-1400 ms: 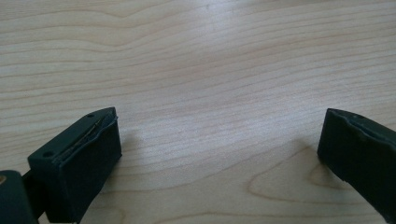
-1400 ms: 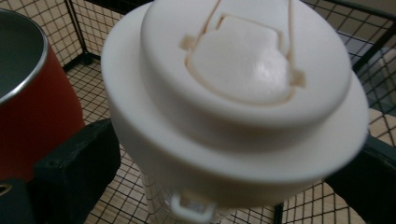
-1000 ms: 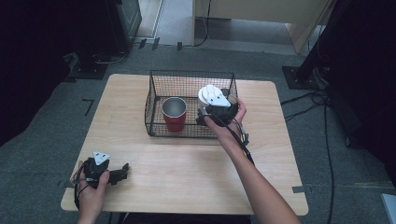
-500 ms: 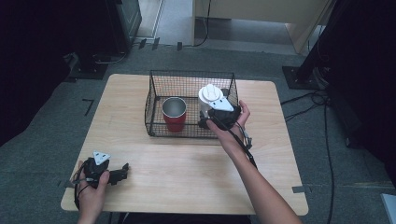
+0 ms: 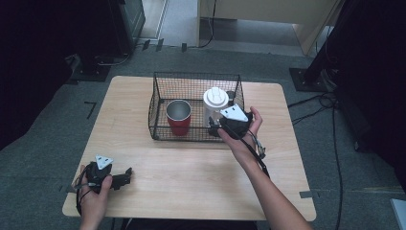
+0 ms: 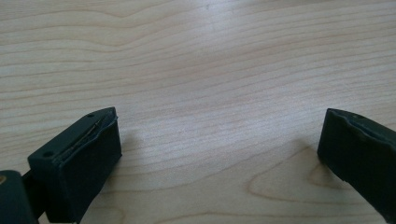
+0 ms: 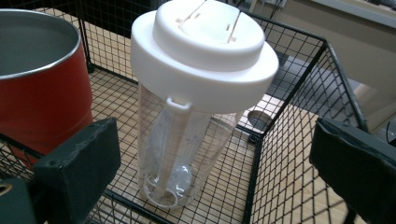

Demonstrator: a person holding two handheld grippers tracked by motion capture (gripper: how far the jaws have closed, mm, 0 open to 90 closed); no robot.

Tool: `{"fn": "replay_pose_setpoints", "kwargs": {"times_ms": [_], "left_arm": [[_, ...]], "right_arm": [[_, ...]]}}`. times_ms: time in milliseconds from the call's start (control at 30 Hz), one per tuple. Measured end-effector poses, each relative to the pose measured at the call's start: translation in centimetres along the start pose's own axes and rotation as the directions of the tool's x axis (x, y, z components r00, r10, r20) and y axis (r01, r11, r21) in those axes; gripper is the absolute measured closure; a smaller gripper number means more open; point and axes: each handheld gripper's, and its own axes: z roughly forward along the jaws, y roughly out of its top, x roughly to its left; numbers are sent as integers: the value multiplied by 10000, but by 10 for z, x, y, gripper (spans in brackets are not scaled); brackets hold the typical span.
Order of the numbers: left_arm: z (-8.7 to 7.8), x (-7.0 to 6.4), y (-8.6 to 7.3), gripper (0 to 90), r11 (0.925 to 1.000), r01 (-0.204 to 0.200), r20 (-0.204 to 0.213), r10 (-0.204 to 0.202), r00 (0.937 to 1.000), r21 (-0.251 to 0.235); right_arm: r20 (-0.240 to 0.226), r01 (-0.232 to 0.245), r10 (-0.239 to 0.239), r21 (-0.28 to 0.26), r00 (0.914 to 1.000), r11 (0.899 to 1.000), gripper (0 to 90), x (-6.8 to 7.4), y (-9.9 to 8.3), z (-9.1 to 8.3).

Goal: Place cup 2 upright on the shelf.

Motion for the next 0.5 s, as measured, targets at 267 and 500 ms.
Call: {"fn": "replay_pose_setpoints", "kwargs": {"times_ms": [267, 500], "left_arm": [[0, 0, 0, 0, 10000, 5, 1, -5, 10000, -1], [0, 0, 0, 0, 10000, -5, -2, 5, 10000, -1]], "right_arm": [[39, -213, 214, -167, 9998, 9996, 21, -11, -11, -12], [-60, -532, 530, -225, 9986, 9983, 21, -25, -21, -21]]}}
